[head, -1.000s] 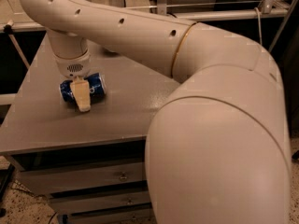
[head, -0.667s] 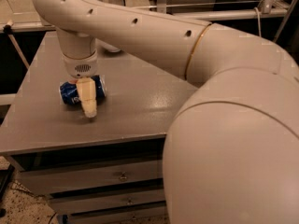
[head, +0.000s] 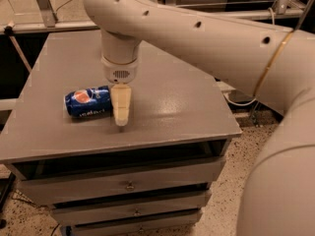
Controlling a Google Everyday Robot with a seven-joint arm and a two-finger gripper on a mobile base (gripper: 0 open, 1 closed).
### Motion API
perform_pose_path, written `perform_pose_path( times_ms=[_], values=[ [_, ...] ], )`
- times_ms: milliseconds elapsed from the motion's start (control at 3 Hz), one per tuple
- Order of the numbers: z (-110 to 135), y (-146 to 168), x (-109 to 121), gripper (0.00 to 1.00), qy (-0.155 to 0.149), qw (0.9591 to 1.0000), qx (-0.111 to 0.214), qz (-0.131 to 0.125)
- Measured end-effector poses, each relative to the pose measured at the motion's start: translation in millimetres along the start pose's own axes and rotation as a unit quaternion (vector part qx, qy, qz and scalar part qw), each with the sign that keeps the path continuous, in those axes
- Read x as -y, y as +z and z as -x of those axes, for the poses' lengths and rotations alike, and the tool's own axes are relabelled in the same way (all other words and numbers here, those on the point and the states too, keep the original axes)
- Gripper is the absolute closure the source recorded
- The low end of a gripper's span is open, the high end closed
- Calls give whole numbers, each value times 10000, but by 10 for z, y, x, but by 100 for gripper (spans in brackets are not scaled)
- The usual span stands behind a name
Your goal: Knock pepsi can over
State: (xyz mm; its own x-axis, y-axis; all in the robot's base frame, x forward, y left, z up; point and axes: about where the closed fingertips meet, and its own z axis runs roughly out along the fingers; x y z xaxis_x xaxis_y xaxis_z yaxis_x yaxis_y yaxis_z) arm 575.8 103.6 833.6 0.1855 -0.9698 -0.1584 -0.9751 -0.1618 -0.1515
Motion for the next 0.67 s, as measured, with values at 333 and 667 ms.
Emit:
perform_pose_path(
  times_ms=[333,667],
  values=[
    [-450,-52,-107,0,441,9990,-46,4],
    [-477,-56,-110,0,462,9989,-50,1]
  ],
)
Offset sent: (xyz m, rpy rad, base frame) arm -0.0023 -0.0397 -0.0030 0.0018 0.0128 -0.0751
